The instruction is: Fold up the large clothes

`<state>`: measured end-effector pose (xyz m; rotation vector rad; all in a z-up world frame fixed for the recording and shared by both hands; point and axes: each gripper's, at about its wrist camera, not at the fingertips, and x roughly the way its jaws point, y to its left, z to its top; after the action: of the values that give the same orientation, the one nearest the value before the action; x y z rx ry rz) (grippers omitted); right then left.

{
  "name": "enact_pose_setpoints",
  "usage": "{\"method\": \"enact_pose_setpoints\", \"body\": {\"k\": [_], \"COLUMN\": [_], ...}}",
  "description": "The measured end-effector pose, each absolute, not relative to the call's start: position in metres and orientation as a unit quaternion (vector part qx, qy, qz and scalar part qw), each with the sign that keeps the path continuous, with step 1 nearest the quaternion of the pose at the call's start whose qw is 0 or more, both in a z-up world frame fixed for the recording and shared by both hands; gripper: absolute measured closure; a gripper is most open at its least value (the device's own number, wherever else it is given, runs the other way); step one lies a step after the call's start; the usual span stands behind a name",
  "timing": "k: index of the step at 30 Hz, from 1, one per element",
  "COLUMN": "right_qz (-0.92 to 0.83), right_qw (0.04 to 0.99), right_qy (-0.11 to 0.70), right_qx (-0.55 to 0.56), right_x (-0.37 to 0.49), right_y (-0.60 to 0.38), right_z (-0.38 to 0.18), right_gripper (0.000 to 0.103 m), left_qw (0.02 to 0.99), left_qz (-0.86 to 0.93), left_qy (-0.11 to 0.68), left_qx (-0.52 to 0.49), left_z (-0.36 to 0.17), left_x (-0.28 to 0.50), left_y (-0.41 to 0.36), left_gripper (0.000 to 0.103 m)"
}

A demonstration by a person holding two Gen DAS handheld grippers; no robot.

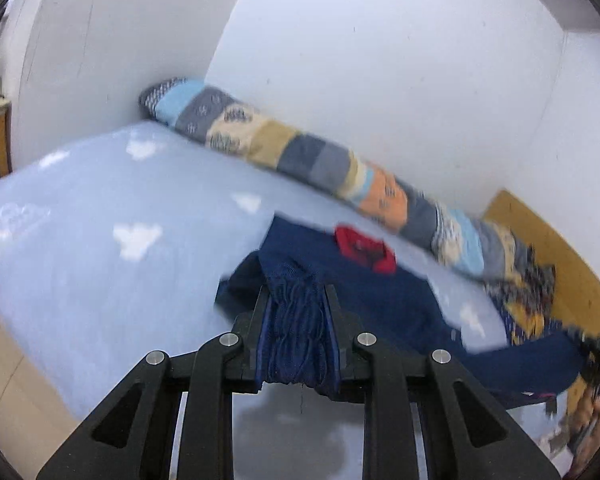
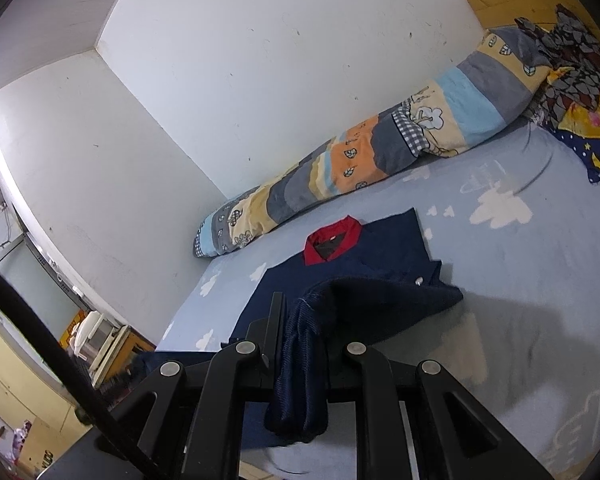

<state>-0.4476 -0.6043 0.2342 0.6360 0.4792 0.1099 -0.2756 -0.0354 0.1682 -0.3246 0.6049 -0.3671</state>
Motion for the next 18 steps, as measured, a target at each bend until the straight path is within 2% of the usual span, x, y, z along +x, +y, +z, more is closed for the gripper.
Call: {"method": "enact_pose_setpoints", "body": {"k": [9, 15, 18], "right_qz": [0.031, 0.003, -0.015], "right_qw": [0.919, 0.903, 0.885], "right_qy": [0.234, 0.267, 0.293], "right_qx": [0.316, 0.337, 0.361], "right_x": [-0.353, -0.244, -0.189], "right_y": [-0.641, -0.687, -0.713], "right_z": [0.253, 0.227, 0.195], "right_gripper": [0.089, 0.088, 0.088], "left_qw": [0.927, 0.922, 0.906], "left_qz": [-0.164, -0.128, -0.105], "left_qy": [0.303, 0.345, 0.392], "left_qx": [-0.149, -0.124, -0.121], "left_z": [0.204, 0.176, 0.138], "left_x": [-0.134, -0.028, 0.034], "left_y": [-0.093, -0.145, -0.165], "left_gripper": [0.081, 0.081, 0.081]}}
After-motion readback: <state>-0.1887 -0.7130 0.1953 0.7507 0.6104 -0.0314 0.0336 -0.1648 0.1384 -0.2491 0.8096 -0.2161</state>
